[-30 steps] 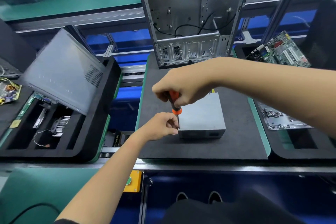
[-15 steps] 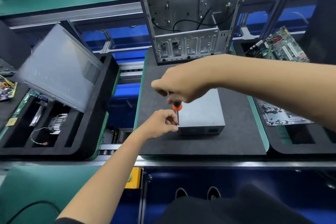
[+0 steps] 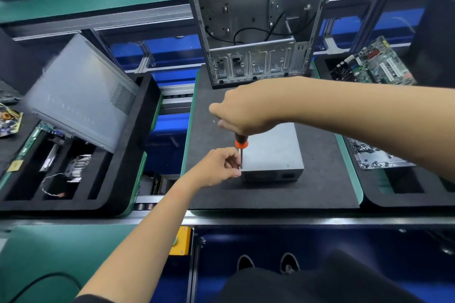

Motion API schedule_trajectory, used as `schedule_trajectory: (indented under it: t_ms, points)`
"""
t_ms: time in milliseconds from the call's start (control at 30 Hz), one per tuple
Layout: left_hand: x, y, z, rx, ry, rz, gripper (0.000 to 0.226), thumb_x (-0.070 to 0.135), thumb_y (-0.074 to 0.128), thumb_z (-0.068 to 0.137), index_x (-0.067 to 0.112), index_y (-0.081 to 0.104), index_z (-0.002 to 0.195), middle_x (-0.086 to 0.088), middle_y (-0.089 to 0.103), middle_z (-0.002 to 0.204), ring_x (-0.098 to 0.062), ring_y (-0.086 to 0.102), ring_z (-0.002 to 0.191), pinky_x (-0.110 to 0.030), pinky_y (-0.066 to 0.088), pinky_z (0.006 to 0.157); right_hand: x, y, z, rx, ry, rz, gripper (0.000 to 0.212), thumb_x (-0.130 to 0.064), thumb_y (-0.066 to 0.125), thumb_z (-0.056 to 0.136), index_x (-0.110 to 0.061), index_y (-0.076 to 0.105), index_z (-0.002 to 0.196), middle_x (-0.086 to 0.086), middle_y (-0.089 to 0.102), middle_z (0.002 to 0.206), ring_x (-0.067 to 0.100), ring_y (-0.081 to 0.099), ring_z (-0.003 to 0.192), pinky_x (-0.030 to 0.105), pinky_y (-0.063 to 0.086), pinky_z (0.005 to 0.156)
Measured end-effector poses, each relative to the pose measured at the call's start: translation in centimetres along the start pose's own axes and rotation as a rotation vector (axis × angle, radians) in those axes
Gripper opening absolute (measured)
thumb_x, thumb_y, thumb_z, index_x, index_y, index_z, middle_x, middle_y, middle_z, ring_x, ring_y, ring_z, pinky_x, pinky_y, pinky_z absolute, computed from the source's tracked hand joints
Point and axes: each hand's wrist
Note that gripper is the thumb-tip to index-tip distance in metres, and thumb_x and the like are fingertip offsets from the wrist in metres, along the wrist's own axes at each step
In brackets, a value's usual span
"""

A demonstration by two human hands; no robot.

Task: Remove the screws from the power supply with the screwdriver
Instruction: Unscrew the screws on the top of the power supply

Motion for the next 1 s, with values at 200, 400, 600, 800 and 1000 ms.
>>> schedule_trajectory:
  t_ms: [200,400,600,800,1000]
  points:
    - [-0.1,0.2,0.0,0.026,0.016,-0.011,0.01,0.011,0.07,0.082,0.011,0.061,0.087,-0.004,0.066,0.079,-0.02,0.066,0.069,-0.037,0.056,0.07,0.8,-1.2,-1.2,-0.086,-0.189,0.434,0.027,-0.006,0.065,0.079,-0.022,0.047,0.092,-0.018,0.055,0.078,-0.007,0.052,0.073,0.012,0.038,0.055]
    - [-0.1,0.2,0.0,0.033,0.018,-0.033,0.024,0.02,0.079,0.073,0.021,0.06,0.088,0.002,0.064,0.078,-0.01,0.059,0.067,-0.033,0.056,0.075,1.1,-0.3,-1.0,-0.056,0.029,0.271,0.03,-0.047,0.053,0.091,-0.018,0.048,0.093,-0.006,0.06,0.075,0.01,0.057,0.068,0.029,0.041,0.055]
    - [-0.5,1.2,0.3,0.109,0.074,0.125,0.067,0.032,0.081,0.069,0.034,0.037,0.119,0.007,0.052,0.112,-0.009,0.057,0.089,-0.031,0.054,0.078,1.3,-0.1,-0.9,-0.019,-0.037,0.207,0.013,-0.029,0.055,0.093,-0.018,0.049,0.093,-0.01,0.055,0.074,0.011,0.048,0.07,0.031,0.034,0.057]
    - [-0.4,0.1,1.2,0.059,0.168,0.145,0.098,0.043,0.081,0.063,0.052,0.013,0.133,0.031,0.023,0.13,0.01,0.028,0.114,-0.001,0.03,0.089,0.8,-1.0,-1.5,-0.057,-0.095,0.314,0.017,-0.02,0.064,0.082,-0.023,0.049,0.09,-0.008,0.056,0.086,0.006,0.052,0.074,0.024,0.04,0.059]
    - [-0.8,0.0,2.1,-0.032,0.158,0.121,0.101,0.039,0.082,0.064,0.044,0.016,0.14,0.028,0.023,0.14,0.006,0.026,0.128,-0.025,0.031,0.099,0.4,0.0,-0.6,-0.052,0.004,-0.007,0.017,-0.03,0.042,0.1,-0.014,0.047,0.097,0.006,0.058,0.081,0.019,0.054,0.065,0.033,0.039,0.051]
Point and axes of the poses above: each hand's wrist, its own z-axis towards the middle knuckle, its own y-axis out of the palm, x = y × z
